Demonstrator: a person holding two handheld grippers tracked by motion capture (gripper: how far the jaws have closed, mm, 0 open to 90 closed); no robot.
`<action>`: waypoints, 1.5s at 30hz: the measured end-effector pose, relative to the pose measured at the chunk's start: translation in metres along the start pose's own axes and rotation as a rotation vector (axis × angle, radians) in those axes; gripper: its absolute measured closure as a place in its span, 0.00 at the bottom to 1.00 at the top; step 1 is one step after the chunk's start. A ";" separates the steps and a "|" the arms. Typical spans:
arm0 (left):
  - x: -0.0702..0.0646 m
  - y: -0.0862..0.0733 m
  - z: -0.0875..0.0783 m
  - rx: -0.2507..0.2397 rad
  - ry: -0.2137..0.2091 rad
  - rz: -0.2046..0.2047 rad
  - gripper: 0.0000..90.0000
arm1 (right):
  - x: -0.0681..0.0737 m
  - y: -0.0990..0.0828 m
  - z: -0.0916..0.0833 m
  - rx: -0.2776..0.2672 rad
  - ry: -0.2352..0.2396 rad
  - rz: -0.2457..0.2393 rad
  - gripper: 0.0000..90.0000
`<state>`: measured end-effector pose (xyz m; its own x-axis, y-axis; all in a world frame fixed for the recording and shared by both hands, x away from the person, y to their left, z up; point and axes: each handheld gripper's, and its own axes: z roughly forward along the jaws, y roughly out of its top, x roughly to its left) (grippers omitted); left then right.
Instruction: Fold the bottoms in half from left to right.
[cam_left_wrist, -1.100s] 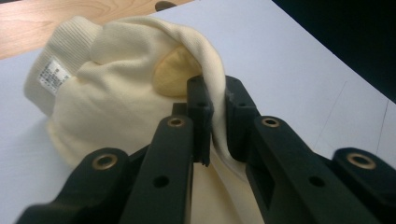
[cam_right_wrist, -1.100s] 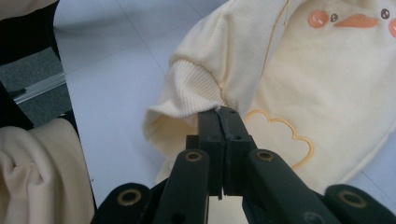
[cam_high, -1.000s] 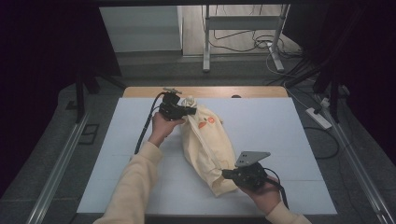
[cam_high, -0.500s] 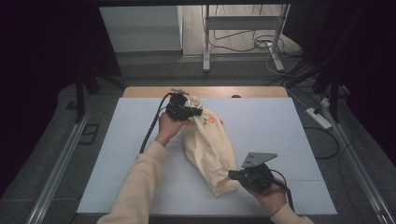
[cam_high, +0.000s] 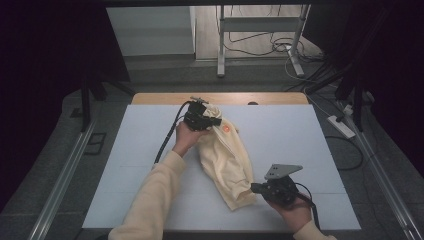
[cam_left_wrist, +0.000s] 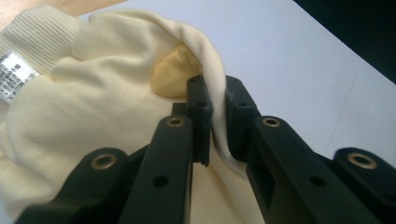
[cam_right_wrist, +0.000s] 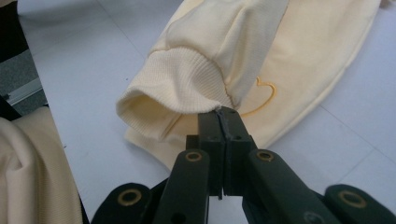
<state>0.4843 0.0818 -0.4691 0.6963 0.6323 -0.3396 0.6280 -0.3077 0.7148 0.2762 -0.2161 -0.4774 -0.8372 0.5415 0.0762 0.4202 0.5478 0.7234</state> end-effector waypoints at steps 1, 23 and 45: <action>0.000 0.000 0.001 -0.003 -0.001 -0.003 0.91 | -0.001 -0.001 0.000 0.002 0.000 0.005 0.99; -0.001 -0.006 0.030 0.056 0.018 0.006 0.89 | 0.000 -0.014 0.009 0.083 -0.005 0.004 0.99; -0.011 -0.009 0.011 0.012 0.039 0.064 0.46 | -0.006 -0.017 0.005 0.065 -0.053 0.036 0.62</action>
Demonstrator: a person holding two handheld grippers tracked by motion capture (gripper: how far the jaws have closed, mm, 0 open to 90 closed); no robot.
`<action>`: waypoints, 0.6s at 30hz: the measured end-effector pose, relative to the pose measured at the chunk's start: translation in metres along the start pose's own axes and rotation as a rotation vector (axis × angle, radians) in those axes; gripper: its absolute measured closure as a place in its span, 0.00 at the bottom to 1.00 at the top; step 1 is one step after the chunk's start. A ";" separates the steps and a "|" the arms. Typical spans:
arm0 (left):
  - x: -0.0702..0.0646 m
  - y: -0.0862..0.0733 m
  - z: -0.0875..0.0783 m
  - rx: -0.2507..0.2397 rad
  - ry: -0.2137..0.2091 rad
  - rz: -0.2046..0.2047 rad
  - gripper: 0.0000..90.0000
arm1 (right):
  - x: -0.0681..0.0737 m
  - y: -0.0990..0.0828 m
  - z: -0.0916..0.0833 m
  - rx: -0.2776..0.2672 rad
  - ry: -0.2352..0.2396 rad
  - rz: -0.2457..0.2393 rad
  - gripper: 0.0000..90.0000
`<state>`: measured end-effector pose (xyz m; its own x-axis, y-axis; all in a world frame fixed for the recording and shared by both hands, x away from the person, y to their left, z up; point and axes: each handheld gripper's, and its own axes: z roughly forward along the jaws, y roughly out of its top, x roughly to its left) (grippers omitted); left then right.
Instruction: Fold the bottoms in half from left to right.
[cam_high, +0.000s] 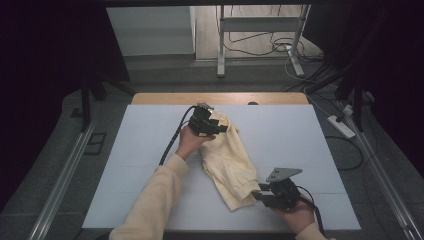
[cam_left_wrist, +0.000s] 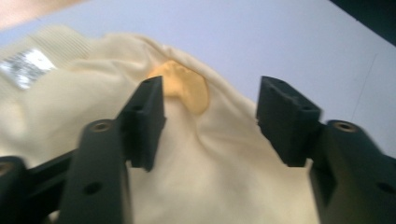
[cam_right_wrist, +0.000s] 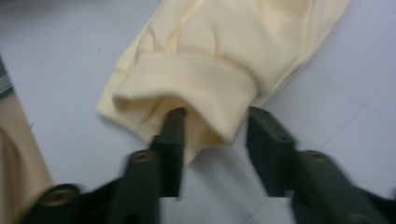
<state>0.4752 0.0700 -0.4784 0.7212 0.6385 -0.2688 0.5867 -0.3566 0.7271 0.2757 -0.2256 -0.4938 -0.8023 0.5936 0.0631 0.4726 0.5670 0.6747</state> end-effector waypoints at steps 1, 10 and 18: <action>-0.001 0.000 -0.004 -0.006 0.005 0.004 0.43 | -0.001 0.001 -0.003 -0.015 -0.012 0.000 0.57; -0.007 -0.015 -0.030 0.021 0.028 0.040 0.39 | -0.011 0.007 -0.017 -0.028 -0.036 0.023 0.41; -0.013 -0.030 -0.046 0.042 0.043 0.068 0.38 | -0.026 0.013 -0.018 -0.023 -0.037 0.047 0.39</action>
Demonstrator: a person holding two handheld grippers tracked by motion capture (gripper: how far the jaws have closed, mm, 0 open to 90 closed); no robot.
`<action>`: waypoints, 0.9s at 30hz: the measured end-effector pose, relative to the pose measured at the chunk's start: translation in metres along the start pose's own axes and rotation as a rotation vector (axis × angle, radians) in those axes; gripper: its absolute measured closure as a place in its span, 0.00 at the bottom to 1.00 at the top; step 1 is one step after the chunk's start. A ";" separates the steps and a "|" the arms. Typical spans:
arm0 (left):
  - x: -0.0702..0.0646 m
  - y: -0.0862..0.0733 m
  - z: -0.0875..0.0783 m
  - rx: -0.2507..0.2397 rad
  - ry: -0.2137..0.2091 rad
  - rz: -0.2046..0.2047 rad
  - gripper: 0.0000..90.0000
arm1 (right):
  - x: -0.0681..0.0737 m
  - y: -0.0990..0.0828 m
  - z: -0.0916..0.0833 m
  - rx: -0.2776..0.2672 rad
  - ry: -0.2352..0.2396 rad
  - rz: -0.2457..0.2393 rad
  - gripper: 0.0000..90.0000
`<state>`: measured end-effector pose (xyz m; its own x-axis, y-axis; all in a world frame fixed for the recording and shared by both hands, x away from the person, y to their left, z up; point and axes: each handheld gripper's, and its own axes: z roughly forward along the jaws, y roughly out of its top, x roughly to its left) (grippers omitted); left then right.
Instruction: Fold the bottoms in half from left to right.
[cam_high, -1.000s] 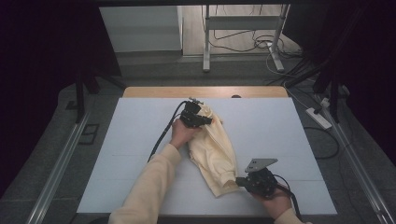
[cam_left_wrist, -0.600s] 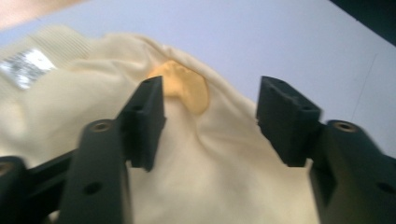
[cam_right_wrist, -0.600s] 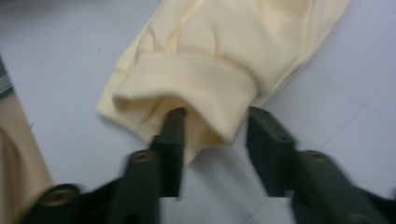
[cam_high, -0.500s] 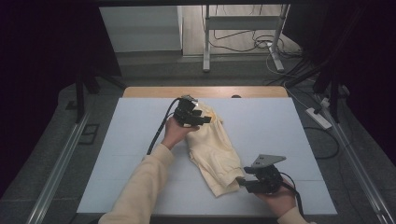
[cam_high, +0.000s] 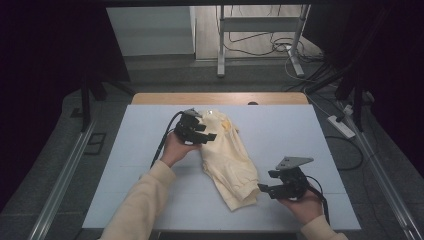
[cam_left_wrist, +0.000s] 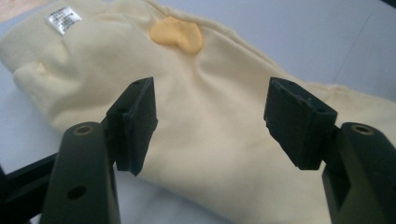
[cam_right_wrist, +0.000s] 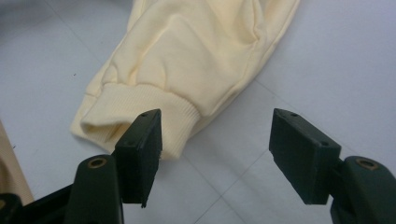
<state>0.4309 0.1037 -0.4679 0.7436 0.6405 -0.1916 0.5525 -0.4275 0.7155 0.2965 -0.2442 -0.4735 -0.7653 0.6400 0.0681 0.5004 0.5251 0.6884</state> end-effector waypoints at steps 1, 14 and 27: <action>-0.001 -0.002 -0.003 -0.002 0.000 -0.003 0.38 | -0.002 0.001 0.000 0.001 0.004 0.002 0.39; -0.019 -0.030 -0.033 -0.022 0.039 0.018 0.36 | -0.012 0.012 0.000 -0.025 -0.031 0.029 0.38; -0.023 -0.051 -0.042 0.002 0.008 0.005 0.35 | -0.016 0.034 0.024 -0.001 -0.048 0.032 0.38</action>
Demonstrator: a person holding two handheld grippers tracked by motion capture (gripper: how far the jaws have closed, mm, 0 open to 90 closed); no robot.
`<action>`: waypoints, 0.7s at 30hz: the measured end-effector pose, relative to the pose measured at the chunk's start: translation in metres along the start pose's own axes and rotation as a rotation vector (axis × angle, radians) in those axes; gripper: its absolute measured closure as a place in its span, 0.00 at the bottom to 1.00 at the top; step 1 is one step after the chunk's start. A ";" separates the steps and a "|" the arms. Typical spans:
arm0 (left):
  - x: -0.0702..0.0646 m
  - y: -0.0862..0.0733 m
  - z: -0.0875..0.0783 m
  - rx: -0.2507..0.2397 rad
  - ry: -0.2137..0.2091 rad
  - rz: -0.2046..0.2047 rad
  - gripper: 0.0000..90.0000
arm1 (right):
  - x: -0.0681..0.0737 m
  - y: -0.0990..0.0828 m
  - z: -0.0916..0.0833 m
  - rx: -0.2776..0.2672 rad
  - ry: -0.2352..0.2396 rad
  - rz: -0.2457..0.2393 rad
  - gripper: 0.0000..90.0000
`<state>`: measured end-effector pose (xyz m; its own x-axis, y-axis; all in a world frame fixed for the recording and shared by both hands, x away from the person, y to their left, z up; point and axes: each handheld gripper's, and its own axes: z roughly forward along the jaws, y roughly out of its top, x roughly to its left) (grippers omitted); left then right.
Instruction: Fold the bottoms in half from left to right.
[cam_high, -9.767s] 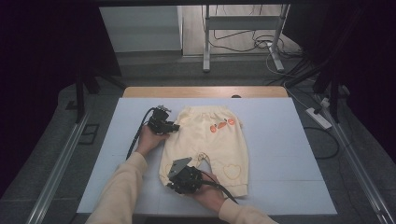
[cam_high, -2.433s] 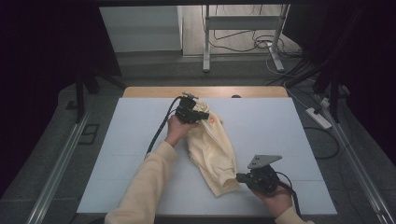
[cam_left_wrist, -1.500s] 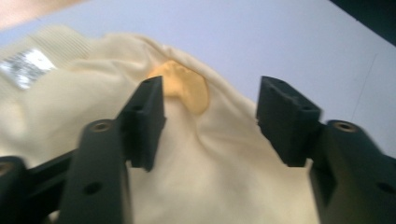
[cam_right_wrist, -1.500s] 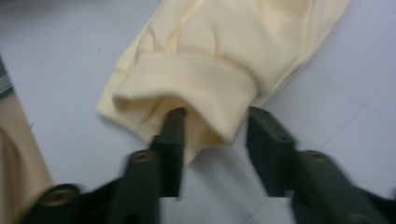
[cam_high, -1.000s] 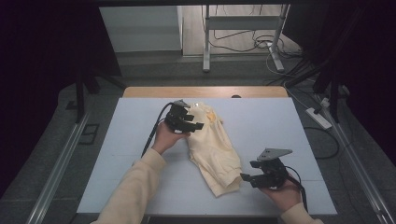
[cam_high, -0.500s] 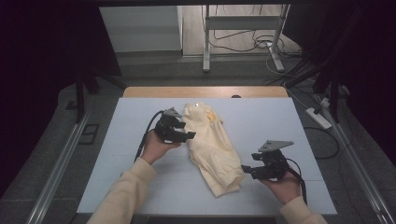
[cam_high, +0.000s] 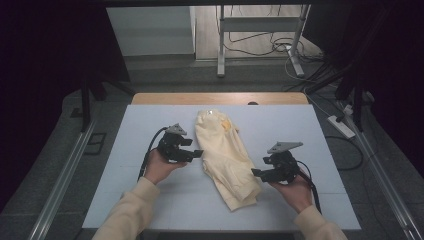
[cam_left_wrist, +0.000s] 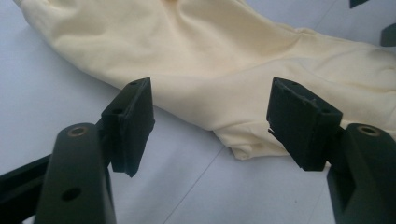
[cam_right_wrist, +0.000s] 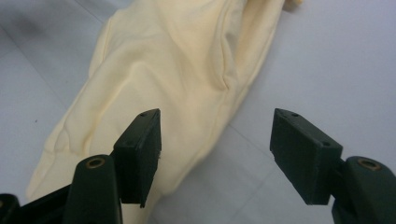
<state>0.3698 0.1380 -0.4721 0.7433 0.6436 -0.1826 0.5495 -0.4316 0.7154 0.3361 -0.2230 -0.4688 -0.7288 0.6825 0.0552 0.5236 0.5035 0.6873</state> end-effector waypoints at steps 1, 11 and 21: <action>0.000 -0.001 0.000 0.004 0.002 0.005 0.35 | 0.001 0.003 0.003 0.000 0.002 -0.002 0.38; -0.003 -0.003 -0.002 -0.001 0.004 0.012 0.35 | 0.003 0.030 0.045 0.044 -0.036 -0.047 0.48; -0.004 -0.006 -0.008 -0.007 0.009 0.013 0.35 | 0.004 0.028 0.054 0.130 -0.054 -0.154 0.96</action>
<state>0.3607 0.1427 -0.4704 0.7466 0.6439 -0.1673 0.5375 -0.4357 0.7220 0.3718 -0.1781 -0.4884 -0.7816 0.6181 -0.0843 0.4634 0.6658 0.5848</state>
